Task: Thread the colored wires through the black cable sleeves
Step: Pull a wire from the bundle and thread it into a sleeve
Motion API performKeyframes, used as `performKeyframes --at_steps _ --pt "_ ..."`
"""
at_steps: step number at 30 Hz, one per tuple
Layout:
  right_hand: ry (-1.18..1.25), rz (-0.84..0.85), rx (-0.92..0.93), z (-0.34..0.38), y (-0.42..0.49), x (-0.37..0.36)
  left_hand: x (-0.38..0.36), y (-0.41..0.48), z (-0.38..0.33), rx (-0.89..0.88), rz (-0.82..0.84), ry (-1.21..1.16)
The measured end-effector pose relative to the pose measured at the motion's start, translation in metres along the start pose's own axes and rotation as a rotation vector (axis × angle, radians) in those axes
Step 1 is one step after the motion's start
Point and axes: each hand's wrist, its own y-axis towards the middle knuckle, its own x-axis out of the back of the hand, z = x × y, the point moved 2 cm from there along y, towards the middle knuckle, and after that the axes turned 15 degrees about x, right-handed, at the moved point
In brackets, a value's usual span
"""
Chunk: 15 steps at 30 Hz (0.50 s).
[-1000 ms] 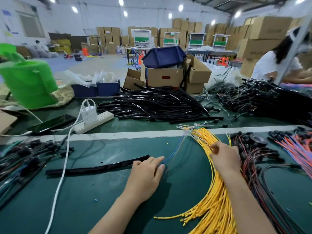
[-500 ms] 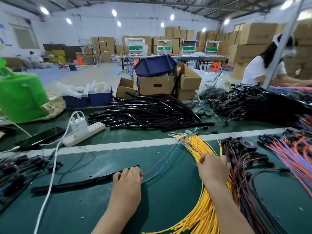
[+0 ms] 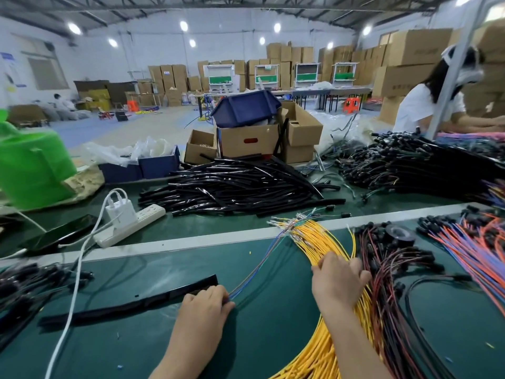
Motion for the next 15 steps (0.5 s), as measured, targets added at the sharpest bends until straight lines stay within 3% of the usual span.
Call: performKeyframes --at_steps 5,11,15 --pt "-0.054 0.055 0.022 0.006 0.002 -0.002 0.005 -0.003 0.0 -0.047 -0.147 0.031" --pt "0.069 -0.014 0.047 -0.001 0.003 0.0 -0.011 0.001 0.009 0.138 0.002 -0.106" --pt "0.063 -0.011 0.061 -0.003 0.004 -0.003 -0.012 -0.001 0.011 0.155 0.045 -0.181"
